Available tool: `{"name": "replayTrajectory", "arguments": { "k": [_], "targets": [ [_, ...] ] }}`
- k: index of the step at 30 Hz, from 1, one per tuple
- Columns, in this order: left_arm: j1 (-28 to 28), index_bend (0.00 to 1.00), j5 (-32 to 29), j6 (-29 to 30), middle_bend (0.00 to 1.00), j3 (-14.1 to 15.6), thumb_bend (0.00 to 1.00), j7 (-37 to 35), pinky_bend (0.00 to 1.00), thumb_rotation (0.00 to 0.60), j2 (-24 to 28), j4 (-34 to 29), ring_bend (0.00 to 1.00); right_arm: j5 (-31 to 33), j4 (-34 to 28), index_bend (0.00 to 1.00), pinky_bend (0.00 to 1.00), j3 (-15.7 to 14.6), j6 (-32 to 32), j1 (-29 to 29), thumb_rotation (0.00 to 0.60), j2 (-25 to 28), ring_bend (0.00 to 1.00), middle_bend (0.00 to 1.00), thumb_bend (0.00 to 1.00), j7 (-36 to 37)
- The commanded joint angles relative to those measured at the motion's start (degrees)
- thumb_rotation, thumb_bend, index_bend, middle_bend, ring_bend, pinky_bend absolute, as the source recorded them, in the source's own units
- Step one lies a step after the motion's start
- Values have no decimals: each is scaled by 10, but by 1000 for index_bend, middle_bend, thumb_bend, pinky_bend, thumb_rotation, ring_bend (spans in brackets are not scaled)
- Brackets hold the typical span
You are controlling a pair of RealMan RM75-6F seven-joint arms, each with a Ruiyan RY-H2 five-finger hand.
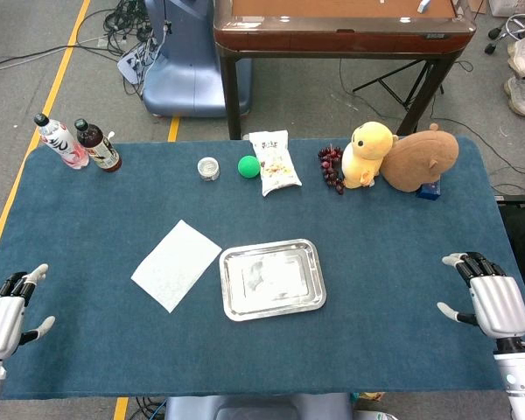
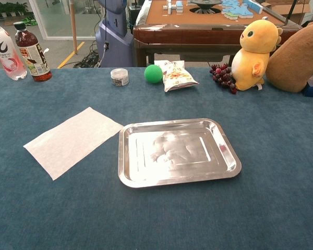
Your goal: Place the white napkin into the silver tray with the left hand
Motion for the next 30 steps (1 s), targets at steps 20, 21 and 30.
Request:
{"name": "replayTrajectory", "arguments": {
  "k": [20,21,30],
  "targets": [
    [-14,243,77,42,125,3,77,-62,471,600,-47,69,178,-1,-6,274,295,0,-6,5,600,7,180,278,49,16],
    [-18,247,87,44,102,5,74,-71,471,600,-53,82,161,-1,-6,274,295,0,-4,4,600,8,180,278,49,17],
    [-55,272,117,10,18,14,74,-99,214,600,-81,161,3,-5,-10,274,295,-3,10,-5,600,12,180,278,49,19]
  ]
}}
